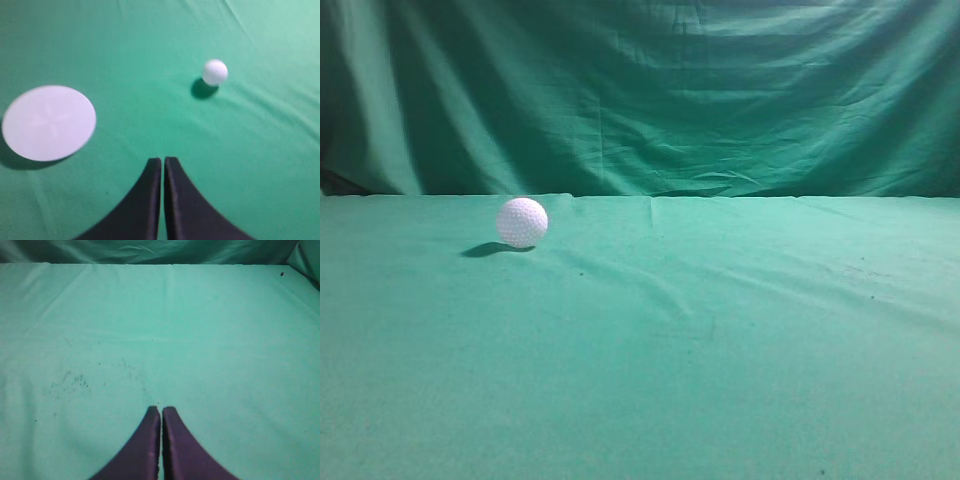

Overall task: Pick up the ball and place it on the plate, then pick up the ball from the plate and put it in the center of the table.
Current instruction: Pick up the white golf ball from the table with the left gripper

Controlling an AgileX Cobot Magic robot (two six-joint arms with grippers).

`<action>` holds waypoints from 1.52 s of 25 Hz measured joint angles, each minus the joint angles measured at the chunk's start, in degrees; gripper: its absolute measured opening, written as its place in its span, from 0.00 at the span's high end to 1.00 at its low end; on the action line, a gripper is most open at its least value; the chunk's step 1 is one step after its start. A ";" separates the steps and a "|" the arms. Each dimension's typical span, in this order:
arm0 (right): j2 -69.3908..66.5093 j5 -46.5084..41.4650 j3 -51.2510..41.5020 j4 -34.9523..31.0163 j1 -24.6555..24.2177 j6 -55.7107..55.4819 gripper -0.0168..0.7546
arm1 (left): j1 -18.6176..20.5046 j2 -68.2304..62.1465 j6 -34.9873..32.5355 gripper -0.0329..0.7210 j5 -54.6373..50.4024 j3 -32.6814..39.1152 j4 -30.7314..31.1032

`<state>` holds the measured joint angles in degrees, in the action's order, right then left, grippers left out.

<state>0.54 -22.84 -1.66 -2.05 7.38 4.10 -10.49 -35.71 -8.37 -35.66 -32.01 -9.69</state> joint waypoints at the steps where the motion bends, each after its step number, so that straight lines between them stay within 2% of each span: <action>1: 0.00 0.00 0.00 0.00 0.00 0.00 0.98 | 0.00 -2.48 -1.55 0.96 -1.55 -1.65 -0.83; 7: 0.00 0.00 0.00 0.00 0.00 0.00 0.98 | -0.58 -15.02 -11.39 0.96 -4.47 -7.71 -10.18; 10: 0.00 0.00 0.00 0.00 0.00 0.00 0.98 | -3.46 -20.28 -13.70 0.96 -2.73 -10.01 -12.06; 12: 0.00 0.00 0.00 0.00 0.00 0.00 0.98 | -6.82 -24.20 -14.28 0.96 -0.90 -11.65 -12.06; 16: 0.00 0.00 0.00 0.00 0.00 0.00 0.98 | -12.95 -32.67 -14.35 0.96 2.56 -15.35 -10.38; 19: 0.00 0.00 0.00 0.00 0.00 0.00 0.98 | -15.20 -40.29 -13.63 0.96 3.00 -20.01 -8.53; 23: 0.00 0.00 0.00 0.00 0.00 0.00 0.98 | -15.62 -50.22 -8.86 0.96 0.34 -28.35 -3.90; 27: 0.00 0.00 0.00 0.00 0.00 0.00 0.98 | -15.62 -57.98 -6.98 0.96 -2.57 -36.07 -1.12; 32: 0.00 0.00 0.00 0.00 0.00 0.00 0.98 | -15.62 -64.96 -6.51 0.96 -3.40 -41.23 0.12; 33: 0.00 0.00 0.00 0.00 0.00 0.00 0.98 | -15.62 -66.01 -6.04 0.89 -3.40 -41.93 0.12; 34: 0.00 0.00 0.00 0.00 0.00 0.00 0.98 | -15.62 -66.78 -5.62 0.89 -3.40 -42.43 0.12; 38: 0.00 0.00 0.00 0.00 0.00 0.00 0.98 | -15.62 -69.43 -4.52 0.49 -1.01 -42.69 0.17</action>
<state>0.54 -22.84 -1.66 -2.05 7.38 4.10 -26.11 -105.15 -12.89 -36.67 -74.71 -9.52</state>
